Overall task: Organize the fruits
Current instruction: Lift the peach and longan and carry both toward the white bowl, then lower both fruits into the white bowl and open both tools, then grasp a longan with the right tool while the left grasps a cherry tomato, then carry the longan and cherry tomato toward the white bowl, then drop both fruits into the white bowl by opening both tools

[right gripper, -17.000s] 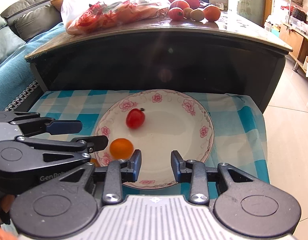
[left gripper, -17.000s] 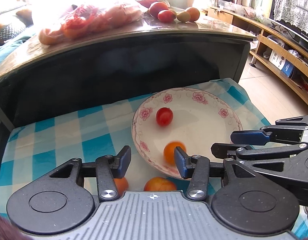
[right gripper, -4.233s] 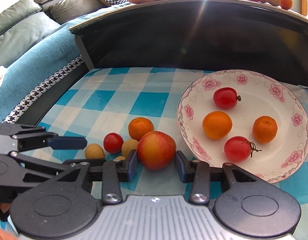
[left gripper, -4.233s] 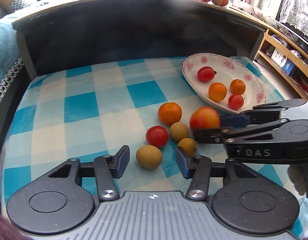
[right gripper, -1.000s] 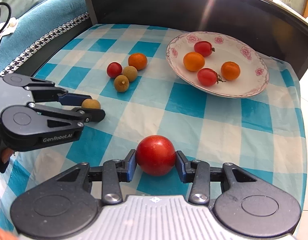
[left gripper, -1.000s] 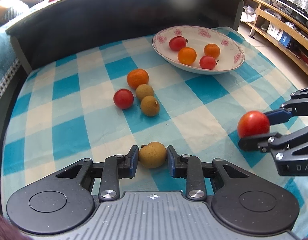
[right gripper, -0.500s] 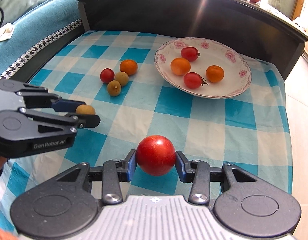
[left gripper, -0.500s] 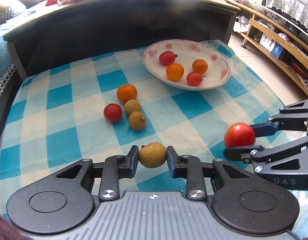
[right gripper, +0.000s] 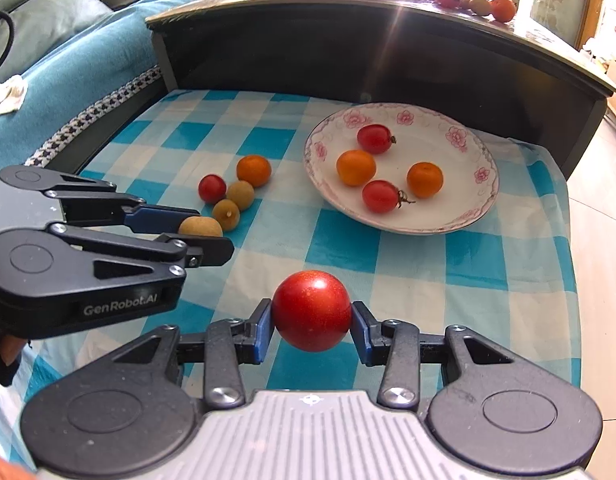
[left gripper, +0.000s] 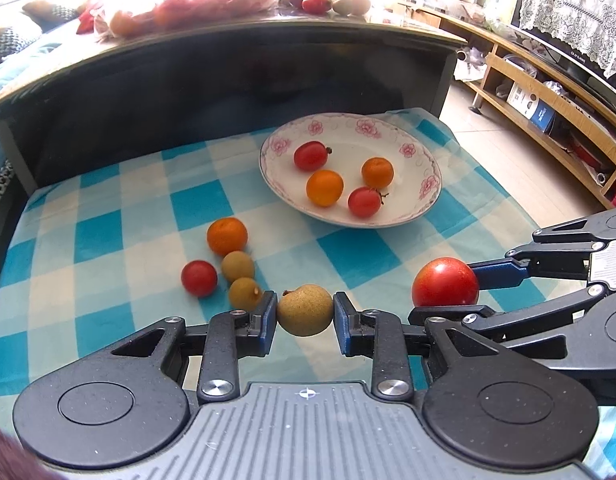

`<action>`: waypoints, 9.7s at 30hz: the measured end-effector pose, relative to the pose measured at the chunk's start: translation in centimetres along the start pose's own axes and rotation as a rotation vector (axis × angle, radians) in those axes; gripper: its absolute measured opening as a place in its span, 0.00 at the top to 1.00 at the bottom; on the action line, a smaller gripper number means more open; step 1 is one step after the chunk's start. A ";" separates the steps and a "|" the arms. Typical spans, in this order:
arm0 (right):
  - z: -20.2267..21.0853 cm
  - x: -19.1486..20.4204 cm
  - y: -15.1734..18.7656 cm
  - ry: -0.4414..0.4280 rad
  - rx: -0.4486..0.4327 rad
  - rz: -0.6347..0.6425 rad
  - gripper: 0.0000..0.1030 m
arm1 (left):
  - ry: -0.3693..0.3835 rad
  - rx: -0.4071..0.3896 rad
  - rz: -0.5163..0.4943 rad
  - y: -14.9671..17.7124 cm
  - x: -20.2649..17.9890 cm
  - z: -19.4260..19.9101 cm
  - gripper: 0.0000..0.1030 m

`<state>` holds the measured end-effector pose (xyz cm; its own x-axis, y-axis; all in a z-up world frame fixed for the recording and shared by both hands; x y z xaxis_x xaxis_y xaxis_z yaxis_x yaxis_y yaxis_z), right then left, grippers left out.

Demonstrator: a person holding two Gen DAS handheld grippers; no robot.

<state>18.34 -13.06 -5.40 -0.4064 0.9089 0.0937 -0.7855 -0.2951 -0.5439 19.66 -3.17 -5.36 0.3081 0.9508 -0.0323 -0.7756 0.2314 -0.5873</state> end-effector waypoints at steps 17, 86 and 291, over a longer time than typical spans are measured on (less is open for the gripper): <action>0.6 -2.3 -1.6 0.020 -0.043 -0.073 0.58 | 0.024 -0.016 -0.014 -1.5 -1.2 -0.8 0.63; -0.7 -8.6 -8.8 0.049 -0.196 -0.129 0.57 | 0.006 -0.094 0.005 -10.3 -0.3 -3.0 0.56; 0.1 -8.9 -8.8 0.036 -0.231 -0.138 0.72 | -0.020 -0.111 0.000 -8.6 1.3 -1.4 0.56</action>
<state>28.85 -18.55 -1.36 -0.2832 0.9468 0.1529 -0.7034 -0.0966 -0.7042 27.47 -4.21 -1.46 0.2961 0.9550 -0.0169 -0.7096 0.2081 -0.6731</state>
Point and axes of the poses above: each gripper's, at about its wrist camera, not at the fingertips, and z roughly against the way its jaws point, x to its left, y to its underside, the point moved 8 cm from there along -z, roughly the way its jaws point, and after that the axes turned 4 degrees about x, right-handed, at the moved point
